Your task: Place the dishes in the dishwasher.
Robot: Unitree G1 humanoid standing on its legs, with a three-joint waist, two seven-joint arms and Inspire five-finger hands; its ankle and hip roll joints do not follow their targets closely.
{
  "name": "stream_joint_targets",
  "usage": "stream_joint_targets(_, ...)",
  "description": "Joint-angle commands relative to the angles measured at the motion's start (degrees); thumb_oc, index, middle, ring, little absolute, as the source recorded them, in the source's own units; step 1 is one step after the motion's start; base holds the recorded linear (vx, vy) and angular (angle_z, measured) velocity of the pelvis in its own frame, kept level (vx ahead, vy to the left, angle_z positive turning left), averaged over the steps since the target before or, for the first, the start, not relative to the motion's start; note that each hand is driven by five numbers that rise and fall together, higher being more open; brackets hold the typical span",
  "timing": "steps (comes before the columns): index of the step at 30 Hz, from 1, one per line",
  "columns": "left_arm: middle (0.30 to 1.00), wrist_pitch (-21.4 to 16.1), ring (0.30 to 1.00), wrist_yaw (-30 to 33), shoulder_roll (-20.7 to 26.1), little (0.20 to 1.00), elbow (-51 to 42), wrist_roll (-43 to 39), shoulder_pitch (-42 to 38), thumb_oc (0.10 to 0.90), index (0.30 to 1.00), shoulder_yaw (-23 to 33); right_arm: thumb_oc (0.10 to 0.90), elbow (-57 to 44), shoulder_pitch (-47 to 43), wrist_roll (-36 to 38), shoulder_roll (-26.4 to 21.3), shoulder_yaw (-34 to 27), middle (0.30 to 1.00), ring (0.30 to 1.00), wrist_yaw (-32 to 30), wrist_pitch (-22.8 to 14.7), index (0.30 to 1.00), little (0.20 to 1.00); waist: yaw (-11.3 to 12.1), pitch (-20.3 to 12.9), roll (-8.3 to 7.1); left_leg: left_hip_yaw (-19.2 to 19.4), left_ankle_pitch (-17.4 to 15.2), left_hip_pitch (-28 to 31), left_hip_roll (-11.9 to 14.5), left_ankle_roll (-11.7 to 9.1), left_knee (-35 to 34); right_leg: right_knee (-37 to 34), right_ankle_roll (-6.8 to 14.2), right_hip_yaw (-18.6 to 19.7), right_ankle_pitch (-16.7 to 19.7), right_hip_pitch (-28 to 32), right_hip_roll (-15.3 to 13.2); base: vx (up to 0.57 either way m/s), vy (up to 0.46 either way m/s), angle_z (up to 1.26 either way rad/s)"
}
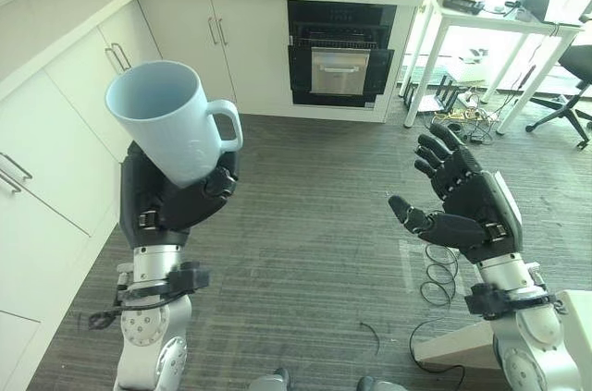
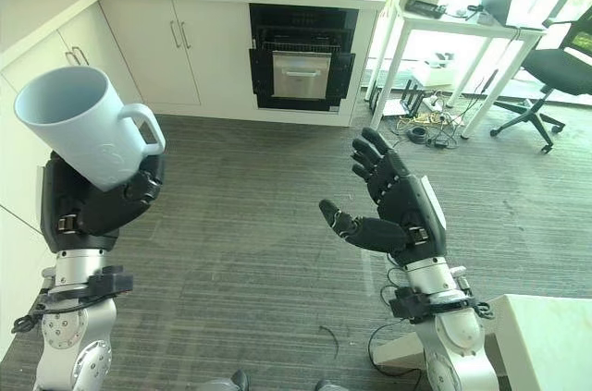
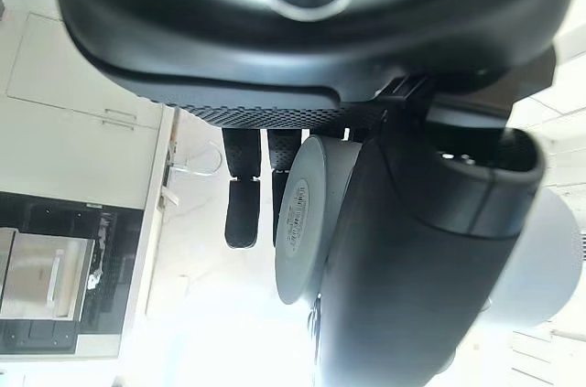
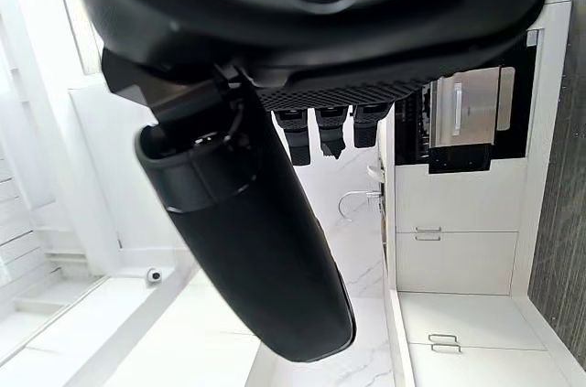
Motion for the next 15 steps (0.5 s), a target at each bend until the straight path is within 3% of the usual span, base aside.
stream_joint_targets(1,0.300,-7.38,0.300,-1.02,2.76,0.300,-4.36,-1.77,-5.12,0.400,0.300,1.67,0.800,-4.18,-6.98,4.04,-0.81,-2.78,0.900,0.900,-0.43,-6.65,0.900,0.900,0.34,2.90,-2.94,6.18,-4.26,7.20,-2.15,-1.34,3.69,1.55,-1.29,2.36,-6.13,1.09,0.65,0.08,-0.266,0.11)
stream_joint_targets(2,0.300,-7.67,0.300,-1.07,2.81,0.300,-4.47,-1.82,-4.74,0.400,0.300,1.62,0.800,-4.04,-7.13,4.27,-1.01,-2.48,0.900,0.900,-0.29,-7.05,0.900,0.900,0.75,3.87,-3.54,5.81,-2.29,5.38,-2.26,-1.86,7.38,1.55,-1.75,2.88,-5.68,1.14,0.54,0.06,-0.211,0.06)
stream_joint_targets(4,0.300,-8.50,0.300,-1.11,2.33,0.300,-4.97,-1.69,-3.33,0.400,0.300,1.60,0.800,-3.87,-7.07,3.26,-0.77,-1.72,0.900,0.900,0.62,-7.86,0.900,0.900,1.60,5.51,-3.35,3.24,-1.19,0.48,-2.31,-2.30,15.28,1.55,-2.40,3.45,-5.39,1.54,1.26,0.04,-0.104,0.10)
stream_joint_targets(5,0.300,-8.64,0.300,-1.18,2.11,0.300,-4.96,-1.26,-2.93,0.400,0.300,1.74,0.800,-3.70,-7.20,2.48,-0.59,-1.33,0.900,0.900,0.61,-8.02,0.900,0.900,1.94,5.80,-3.35,2.69,-1.06,-0.34,-2.35,-2.12,14.11,1.55,-2.30,3.82,-5.40,1.62,1.58,0.16,-0.032,0.13)
stream_joint_targets(7,0.300,-7.93,0.300,-1.61,1.66,0.300,-4.92,-1.14,-1.67,0.400,0.300,2.58,0.800,-3.41,-8.31,1.34,-0.03,0.22,0.900,0.900,-0.40,-6.71,0.900,0.900,3.05,5.93,-2.67,2.61,-0.72,1.54,-1.76,-1.69,1.89,1.55,-1.36,4.56,-6.46,2.60,2.69,0.26,0.061,-0.02)
stream_joint_targets(8,0.300,-7.91,0.300,-1.57,1.63,0.300,-4.94,-1.22,-0.87,0.400,0.300,2.90,0.800,-3.25,-8.08,1.07,0.37,0.52,0.900,0.900,-0.05,-6.64,0.900,0.900,3.06,5.70,-0.75,1.99,-2.23,-1.78,1.31,-2.39,1.89,1.55,-1.09,4.23,-7.37,3.16,4.44,0.30,0.181,-0.10)
stream_joint_targets(9,0.300,-8.22,0.300,-1.40,1.55,0.300,-4.74,-1.33,-0.08,0.400,0.300,3.25,0.800,-3.44,-7.12,0.93,0.69,0.49,0.900,0.900,0.88,-6.99,0.900,0.900,3.07,5.42,0.69,0.21,-1.33,-5.60,3.66,-3.58,1.89,1.55,-1.08,4.64,-8.38,3.79,5.91,0.26,0.161,0.10)
stream_joint_targets(12,0.300,-8.05,0.300,-2.10,1.09,0.300,-4.16,-2.54,0.01,0.400,0.300,3.13,0.800,-4.08,-6.25,1.15,0.00,0.38,0.900,0.900,0.68,-7.26,0.900,0.900,3.27,4.92,1.69,-3.46,0.43,-9.19,4.09,-4.74,1.89,1.55,-1.59,6.12,-10.20,5.23,7.74,0.34,0.187,0.13)
stream_joint_targets(14,0.300,-7.51,0.300,-2.17,0.89,0.300,-4.05,-1.63,-0.38,0.400,0.300,2.60,0.800,-4.54,-5.82,2.50,-0.56,-0.28,0.900,0.900,1.70,-7.72,0.900,0.900,2.91,4.22,1.78,-3.00,-0.48,-8.83,4.38,-4.53,1.89,1.55,-1.03,5.69,-10.87,6.65,6.87,0.46,0.295,-0.48)
stream_joint_targets(15,0.300,-6.58,0.300,-2.46,1.23,0.300,-4.03,-1.91,-0.93,0.400,0.300,2.53,0.800,-5.23,-5.09,3.22,-0.37,-0.81,0.900,0.900,2.07,-7.60,0.900,0.900,2.97,3.82,1.28,-3.14,-1.73,-7.46,3.27,-3.92,1.89,1.55,-0.20,5.44,-11.25,7.88,5.74,0.31,0.192,-0.47)
